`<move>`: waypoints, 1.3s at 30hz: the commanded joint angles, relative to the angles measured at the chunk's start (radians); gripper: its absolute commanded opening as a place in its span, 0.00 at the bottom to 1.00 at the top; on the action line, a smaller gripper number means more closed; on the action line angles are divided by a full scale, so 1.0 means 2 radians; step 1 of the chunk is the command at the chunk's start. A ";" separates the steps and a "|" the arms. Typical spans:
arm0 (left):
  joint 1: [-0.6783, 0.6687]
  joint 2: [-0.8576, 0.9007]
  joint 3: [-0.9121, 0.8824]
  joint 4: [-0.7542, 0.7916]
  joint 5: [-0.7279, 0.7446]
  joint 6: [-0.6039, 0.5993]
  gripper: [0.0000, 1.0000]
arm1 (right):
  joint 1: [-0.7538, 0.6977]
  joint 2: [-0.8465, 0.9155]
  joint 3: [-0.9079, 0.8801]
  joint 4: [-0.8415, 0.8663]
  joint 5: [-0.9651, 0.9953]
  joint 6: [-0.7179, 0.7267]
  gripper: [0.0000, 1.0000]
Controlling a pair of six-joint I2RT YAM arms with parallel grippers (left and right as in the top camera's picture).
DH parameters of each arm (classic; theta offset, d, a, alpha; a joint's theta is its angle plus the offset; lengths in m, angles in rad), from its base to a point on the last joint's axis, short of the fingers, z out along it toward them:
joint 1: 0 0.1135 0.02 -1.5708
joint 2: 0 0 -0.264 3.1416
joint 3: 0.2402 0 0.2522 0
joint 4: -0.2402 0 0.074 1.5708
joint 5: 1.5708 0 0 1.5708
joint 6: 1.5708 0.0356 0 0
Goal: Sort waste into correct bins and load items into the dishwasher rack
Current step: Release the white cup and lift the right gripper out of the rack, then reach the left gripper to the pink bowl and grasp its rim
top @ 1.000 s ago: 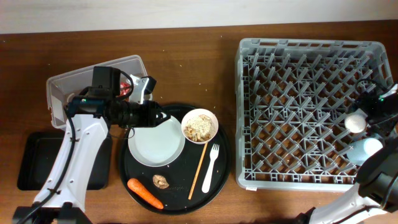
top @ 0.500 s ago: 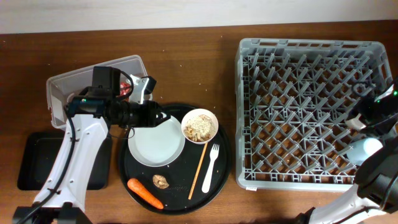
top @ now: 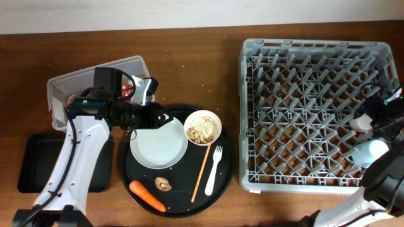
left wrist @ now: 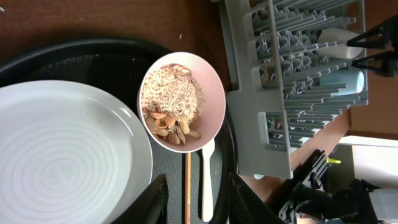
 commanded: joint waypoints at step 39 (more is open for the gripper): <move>0.002 -0.008 0.004 -0.031 -0.130 0.010 0.50 | 0.173 -0.172 0.120 -0.240 -0.232 -0.241 0.85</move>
